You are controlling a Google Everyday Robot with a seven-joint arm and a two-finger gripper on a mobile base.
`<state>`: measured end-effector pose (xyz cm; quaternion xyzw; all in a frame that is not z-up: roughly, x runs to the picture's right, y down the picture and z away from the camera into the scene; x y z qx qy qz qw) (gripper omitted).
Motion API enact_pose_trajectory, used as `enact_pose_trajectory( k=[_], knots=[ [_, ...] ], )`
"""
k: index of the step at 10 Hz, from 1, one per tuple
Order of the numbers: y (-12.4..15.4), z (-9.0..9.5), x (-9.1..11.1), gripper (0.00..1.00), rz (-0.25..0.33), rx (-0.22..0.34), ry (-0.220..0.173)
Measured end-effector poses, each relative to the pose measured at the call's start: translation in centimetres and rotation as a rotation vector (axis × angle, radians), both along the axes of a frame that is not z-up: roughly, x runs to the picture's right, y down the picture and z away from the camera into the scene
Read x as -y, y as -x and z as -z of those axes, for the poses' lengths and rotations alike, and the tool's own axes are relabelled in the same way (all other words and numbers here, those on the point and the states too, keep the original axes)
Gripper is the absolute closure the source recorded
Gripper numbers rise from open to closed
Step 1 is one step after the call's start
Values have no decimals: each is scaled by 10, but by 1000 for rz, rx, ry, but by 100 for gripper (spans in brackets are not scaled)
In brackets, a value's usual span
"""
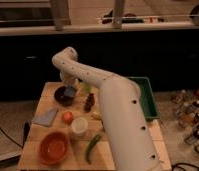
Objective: Wipe purple bowl with sponge
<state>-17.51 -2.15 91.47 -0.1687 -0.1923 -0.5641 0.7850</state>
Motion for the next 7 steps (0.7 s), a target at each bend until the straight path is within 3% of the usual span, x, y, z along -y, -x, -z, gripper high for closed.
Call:
enact_pose_trajectory(
  k=[4, 7],
  knots=[
    [19, -1, 4, 100, 1, 74, -50],
    [44, 0, 2, 100, 56, 140, -56]
  ],
)
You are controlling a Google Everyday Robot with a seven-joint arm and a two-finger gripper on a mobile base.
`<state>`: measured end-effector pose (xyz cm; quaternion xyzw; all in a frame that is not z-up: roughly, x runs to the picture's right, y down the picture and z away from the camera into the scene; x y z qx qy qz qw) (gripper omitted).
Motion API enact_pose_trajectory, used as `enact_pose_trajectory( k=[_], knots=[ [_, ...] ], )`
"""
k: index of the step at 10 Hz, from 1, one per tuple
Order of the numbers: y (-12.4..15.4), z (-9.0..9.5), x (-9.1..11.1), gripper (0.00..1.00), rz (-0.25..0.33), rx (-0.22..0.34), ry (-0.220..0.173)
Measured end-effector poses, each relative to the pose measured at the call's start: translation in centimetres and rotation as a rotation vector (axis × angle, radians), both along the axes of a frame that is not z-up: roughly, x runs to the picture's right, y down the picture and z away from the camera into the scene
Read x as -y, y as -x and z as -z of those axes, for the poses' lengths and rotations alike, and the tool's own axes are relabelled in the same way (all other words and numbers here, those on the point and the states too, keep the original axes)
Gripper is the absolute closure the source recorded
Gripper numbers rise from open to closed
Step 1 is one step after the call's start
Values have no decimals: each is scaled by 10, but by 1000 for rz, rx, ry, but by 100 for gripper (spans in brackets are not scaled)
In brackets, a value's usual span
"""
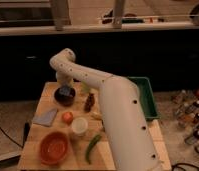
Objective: Wipe purple bowl with sponge
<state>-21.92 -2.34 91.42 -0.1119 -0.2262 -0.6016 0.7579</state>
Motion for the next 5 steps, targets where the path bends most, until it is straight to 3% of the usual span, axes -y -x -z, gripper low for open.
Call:
enact_pose_trajectory(
  k=[5],
  knots=[
    [16, 25, -23, 100, 122, 147, 56]
  ],
)
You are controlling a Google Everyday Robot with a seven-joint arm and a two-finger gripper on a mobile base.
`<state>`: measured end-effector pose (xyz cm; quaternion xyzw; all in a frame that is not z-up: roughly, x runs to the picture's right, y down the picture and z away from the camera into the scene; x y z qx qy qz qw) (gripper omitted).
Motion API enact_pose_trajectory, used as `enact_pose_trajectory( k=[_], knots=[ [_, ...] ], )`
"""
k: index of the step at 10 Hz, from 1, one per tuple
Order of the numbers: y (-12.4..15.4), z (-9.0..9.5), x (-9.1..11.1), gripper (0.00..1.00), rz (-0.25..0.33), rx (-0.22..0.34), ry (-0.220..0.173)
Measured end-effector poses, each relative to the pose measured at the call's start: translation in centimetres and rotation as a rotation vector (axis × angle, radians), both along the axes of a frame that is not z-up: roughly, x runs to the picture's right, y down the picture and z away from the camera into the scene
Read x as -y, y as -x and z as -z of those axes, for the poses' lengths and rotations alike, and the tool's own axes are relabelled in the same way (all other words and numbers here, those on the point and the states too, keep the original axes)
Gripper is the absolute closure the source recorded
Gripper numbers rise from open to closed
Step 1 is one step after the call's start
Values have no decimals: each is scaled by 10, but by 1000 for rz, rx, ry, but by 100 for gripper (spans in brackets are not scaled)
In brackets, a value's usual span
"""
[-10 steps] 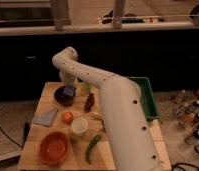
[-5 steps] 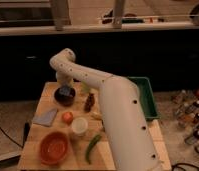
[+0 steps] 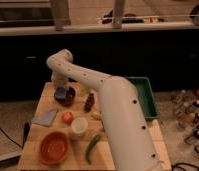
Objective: Wipe purple bowl with sponge
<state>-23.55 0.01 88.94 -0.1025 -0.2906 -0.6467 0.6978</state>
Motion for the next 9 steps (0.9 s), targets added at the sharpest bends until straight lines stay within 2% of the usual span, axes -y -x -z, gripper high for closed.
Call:
enact_pose_trajectory(
  k=[1, 4, 5, 6, 7, 8, 9],
  knots=[
    [-3, 8, -6, 100, 16, 17, 19],
    [-15, 21, -17, 100, 65, 4, 68],
    [-26, 19, -21, 100, 91, -54, 87],
    [-29, 16, -19, 100, 99, -97, 90],
    [-31, 14, -20, 100, 102, -121, 97],
    [-41, 6, -14, 100, 97, -186, 89],
    [-46, 2, -10, 100, 87, -216, 80]
  ],
)
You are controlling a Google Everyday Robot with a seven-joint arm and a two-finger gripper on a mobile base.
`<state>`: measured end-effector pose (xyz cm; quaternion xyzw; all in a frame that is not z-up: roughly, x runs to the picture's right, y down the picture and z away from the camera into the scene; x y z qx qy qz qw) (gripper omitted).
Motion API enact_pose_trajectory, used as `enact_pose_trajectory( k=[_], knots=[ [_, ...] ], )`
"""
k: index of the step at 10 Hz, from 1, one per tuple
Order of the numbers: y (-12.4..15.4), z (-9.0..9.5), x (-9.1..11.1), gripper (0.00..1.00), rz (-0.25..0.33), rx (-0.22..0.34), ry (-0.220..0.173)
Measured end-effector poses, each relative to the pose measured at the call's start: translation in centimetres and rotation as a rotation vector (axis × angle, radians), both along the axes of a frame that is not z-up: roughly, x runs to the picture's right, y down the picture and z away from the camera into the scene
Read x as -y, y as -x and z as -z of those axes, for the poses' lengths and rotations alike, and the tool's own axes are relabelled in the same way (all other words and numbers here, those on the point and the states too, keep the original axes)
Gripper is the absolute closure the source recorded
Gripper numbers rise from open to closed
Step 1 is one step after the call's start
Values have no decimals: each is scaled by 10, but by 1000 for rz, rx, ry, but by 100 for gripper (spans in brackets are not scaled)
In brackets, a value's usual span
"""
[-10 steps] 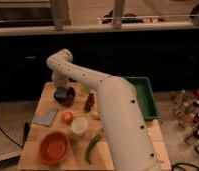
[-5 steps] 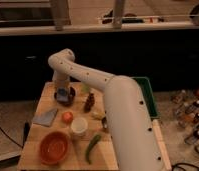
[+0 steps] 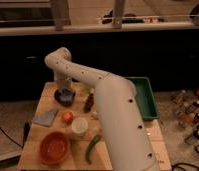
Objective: Wipe purple bowl with sponge
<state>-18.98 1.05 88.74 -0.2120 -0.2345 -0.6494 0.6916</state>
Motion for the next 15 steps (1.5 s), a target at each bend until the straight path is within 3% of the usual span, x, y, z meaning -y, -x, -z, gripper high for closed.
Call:
enact_pose_trajectory(
  k=[2, 4, 6, 7, 11, 15],
  knots=[
    [-9, -9, 11, 100, -15, -72, -47],
    [-10, -15, 24, 100, -60, -93, -118],
    [-14, -21, 36, 100, -116, -74, -181],
    [-13, -23, 39, 100, -130, -61, -194],
    [9, -30, 49, 100, -148, 34, -215],
    [36, -25, 48, 100, -97, 156, -182]
  ],
)
